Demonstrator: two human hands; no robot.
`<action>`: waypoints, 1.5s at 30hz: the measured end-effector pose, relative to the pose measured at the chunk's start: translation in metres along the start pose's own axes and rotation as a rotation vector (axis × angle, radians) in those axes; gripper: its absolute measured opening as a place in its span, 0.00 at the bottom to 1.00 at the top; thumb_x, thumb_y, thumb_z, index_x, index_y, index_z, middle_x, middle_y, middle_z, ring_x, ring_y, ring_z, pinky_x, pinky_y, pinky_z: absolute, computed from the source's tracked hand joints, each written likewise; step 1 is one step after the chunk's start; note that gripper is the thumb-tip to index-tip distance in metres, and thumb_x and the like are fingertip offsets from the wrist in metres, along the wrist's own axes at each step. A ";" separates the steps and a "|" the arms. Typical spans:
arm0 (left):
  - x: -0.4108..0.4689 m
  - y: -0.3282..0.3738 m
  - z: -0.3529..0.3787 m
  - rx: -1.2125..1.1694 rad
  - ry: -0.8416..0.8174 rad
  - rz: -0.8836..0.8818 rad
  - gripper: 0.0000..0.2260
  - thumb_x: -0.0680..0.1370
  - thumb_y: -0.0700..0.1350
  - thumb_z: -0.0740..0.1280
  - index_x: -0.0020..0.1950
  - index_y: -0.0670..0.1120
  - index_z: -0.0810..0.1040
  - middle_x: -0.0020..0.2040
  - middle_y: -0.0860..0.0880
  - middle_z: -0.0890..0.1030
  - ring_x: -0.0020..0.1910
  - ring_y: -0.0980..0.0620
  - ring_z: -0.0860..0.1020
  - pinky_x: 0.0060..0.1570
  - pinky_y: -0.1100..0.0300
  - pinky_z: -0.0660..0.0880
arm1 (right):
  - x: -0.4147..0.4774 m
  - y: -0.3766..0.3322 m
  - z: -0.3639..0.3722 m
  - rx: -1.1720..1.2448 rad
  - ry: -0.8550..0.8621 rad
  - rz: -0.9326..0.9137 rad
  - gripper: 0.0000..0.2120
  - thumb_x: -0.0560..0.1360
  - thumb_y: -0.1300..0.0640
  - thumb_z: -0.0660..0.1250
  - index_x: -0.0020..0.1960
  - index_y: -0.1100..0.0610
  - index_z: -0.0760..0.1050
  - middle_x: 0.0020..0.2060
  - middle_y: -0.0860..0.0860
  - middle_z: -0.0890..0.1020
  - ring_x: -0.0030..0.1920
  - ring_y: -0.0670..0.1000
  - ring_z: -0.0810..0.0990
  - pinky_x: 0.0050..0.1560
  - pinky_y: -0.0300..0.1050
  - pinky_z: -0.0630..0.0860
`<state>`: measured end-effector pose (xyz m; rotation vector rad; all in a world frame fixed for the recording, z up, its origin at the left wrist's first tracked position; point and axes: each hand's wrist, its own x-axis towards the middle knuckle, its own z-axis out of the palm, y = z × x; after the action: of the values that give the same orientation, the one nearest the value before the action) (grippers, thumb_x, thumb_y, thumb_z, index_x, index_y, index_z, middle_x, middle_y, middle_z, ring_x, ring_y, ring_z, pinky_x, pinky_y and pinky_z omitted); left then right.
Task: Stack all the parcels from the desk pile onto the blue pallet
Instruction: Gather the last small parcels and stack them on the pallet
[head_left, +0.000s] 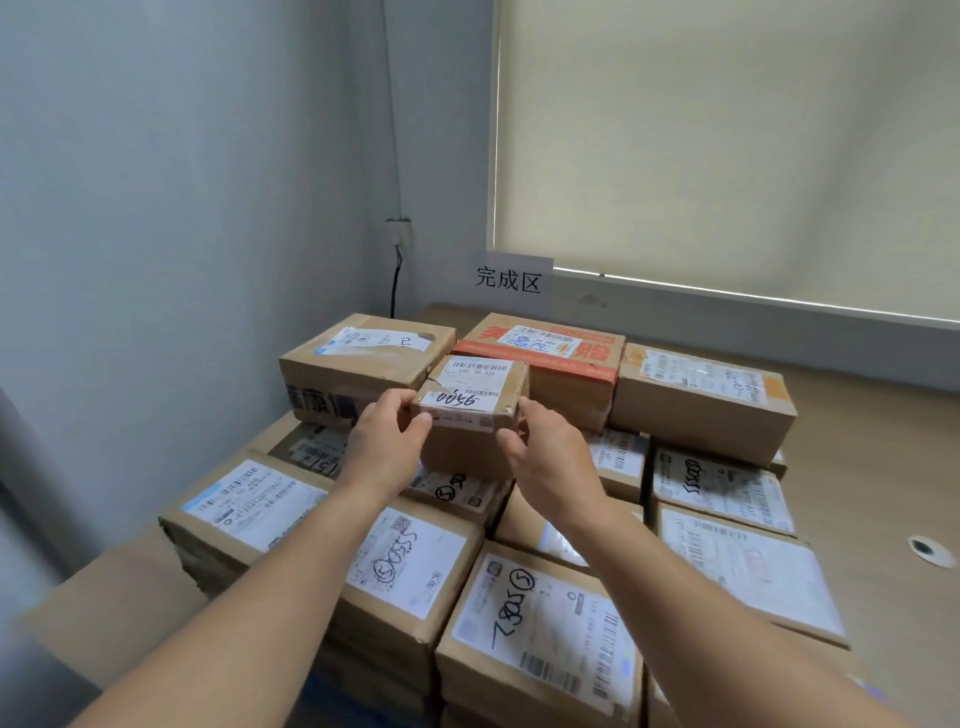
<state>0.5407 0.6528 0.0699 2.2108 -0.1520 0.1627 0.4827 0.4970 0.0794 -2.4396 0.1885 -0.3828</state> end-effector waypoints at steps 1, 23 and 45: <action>0.000 0.000 -0.001 -0.013 0.001 0.010 0.16 0.79 0.48 0.62 0.66 0.50 0.70 0.61 0.46 0.75 0.57 0.48 0.74 0.57 0.51 0.72 | 0.000 -0.001 0.001 0.003 0.008 0.007 0.15 0.79 0.55 0.59 0.64 0.55 0.71 0.55 0.52 0.78 0.54 0.52 0.75 0.52 0.46 0.72; -0.048 -0.001 -0.003 -0.032 0.049 0.308 0.22 0.78 0.48 0.63 0.72 0.49 0.65 0.66 0.49 0.69 0.63 0.52 0.70 0.54 0.57 0.69 | -0.048 -0.008 -0.004 -0.189 0.167 0.047 0.21 0.79 0.54 0.58 0.71 0.54 0.65 0.62 0.50 0.72 0.61 0.51 0.72 0.57 0.44 0.69; -0.240 0.121 0.115 0.036 -0.196 0.843 0.25 0.75 0.55 0.56 0.65 0.42 0.74 0.64 0.41 0.75 0.64 0.42 0.72 0.64 0.52 0.64 | -0.244 0.109 -0.141 -0.694 0.596 0.061 0.16 0.65 0.56 0.70 0.51 0.60 0.81 0.49 0.60 0.82 0.46 0.61 0.82 0.42 0.51 0.78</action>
<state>0.2913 0.5008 0.0552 2.0626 -1.1913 0.4058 0.2027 0.3857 0.0612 -2.8940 0.7544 -1.1748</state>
